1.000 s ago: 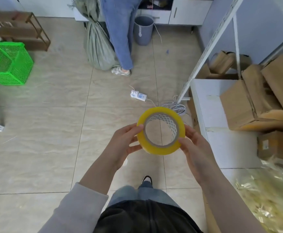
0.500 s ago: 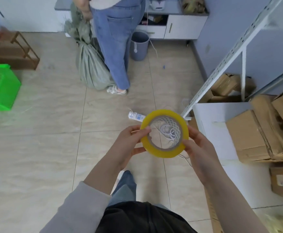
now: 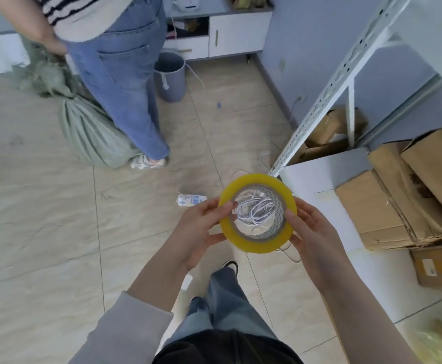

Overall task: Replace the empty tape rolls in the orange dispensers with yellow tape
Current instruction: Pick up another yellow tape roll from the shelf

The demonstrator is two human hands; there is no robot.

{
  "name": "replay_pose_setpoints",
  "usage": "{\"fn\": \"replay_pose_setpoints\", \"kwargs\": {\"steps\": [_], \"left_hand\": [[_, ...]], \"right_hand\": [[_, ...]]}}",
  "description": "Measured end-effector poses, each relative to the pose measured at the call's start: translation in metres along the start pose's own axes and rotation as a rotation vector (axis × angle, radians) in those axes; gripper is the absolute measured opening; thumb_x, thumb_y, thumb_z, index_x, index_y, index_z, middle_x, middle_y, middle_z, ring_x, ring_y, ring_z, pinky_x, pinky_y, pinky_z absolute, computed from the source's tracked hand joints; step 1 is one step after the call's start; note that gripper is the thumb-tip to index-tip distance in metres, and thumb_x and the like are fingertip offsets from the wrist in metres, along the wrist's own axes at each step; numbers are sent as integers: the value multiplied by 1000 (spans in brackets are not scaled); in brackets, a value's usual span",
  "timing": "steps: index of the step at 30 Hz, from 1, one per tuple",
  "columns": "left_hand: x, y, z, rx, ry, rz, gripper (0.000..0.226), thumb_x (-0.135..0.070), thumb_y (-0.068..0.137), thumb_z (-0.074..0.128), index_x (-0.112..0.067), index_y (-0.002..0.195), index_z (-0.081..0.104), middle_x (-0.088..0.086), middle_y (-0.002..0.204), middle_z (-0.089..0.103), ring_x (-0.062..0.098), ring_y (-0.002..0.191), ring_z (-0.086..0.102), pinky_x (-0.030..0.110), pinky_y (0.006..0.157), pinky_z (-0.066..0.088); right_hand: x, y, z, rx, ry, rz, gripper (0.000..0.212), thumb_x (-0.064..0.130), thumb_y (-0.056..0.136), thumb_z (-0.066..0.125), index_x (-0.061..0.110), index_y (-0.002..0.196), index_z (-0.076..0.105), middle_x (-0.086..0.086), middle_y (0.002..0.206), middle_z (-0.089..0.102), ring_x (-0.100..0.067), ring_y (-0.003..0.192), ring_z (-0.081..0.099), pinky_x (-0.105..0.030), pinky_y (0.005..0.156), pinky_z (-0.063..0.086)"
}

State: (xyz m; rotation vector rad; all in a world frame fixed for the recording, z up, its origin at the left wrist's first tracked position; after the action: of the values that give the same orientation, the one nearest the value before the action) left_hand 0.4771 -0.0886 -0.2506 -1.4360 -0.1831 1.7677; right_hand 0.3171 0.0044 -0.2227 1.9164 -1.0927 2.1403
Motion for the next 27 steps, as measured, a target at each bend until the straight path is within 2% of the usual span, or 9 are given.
{"fn": "replay_pose_setpoints", "kwargs": {"steps": [3,5,9,12,16,19,22,25,27], "left_hand": [[-26,28,26,51,34,33,56,-32,63,66,-11,114,62,-4,101,73,12,95,66,37,83,55],[-44,45,47,96,59,63,57,-33,60,67,-12,113,62,-6,98,75,11,93,68,34,78,57],[-78,74,97,194,124,120,60,-30,60,68,-12,116,59,-1,104,73,10,89,70,27,68,58],[-104,91,138,299,183,159,53,-31,56,70,-17,106,60,-4,94,73,8,81,70,26,65,57],[-138,109,204,524,289,161,27,-37,72,68,-20,93,65,-8,80,70,4,72,67,22,60,54],[-163,116,254,704,330,151,42,-48,71,54,-18,97,67,-8,75,68,4,68,64,21,61,53],[-186,114,303,888,300,129,42,-57,77,56,-18,77,71,-3,66,63,12,65,59,27,70,55],[-206,105,347,1081,279,146,38,-57,65,69,-20,65,66,-5,62,57,12,61,54,25,70,49],[-217,94,372,1183,297,181,36,-57,62,69,-21,62,66,-9,60,58,8,60,55,19,64,47]], "right_hand": [[21,22,-16,-14,49,-21,35,45,63,59,33,95,63,10,102,71,-12,103,64,-32,91,49],[33,36,-28,-23,79,-24,36,46,65,58,28,95,66,6,97,74,-11,95,68,-25,81,52],[63,59,-64,-93,178,-64,41,42,64,62,18,97,69,2,92,77,-14,88,71,-25,71,57],[94,71,-95,-159,213,-134,36,41,65,62,20,94,70,6,91,77,-13,92,71,-30,76,57],[136,75,-135,-244,242,-225,44,41,65,62,13,98,70,-8,102,74,-24,101,67,-40,88,53],[164,75,-162,-302,255,-293,53,43,66,65,7,104,69,-15,105,73,-27,102,67,-37,85,55],[190,73,-183,-345,297,-349,66,52,59,75,6,106,68,-13,105,73,-23,99,69,-31,79,57],[216,67,-202,-429,290,-385,40,39,78,63,9,105,68,-10,105,74,-25,101,68,-38,86,55],[230,59,-215,-528,286,-384,38,38,77,57,14,105,68,-7,106,74,-28,105,67,-51,93,50]]}}
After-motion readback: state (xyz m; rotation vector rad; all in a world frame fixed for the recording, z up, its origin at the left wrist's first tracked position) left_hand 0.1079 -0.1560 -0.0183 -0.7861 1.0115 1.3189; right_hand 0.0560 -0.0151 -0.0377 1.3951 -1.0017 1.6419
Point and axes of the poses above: each hand's wrist, its own y-axis towards the middle knuckle, its own z-axis out of the palm, x = y × z, the point moved 8 cm from there along y, towards the middle knuckle
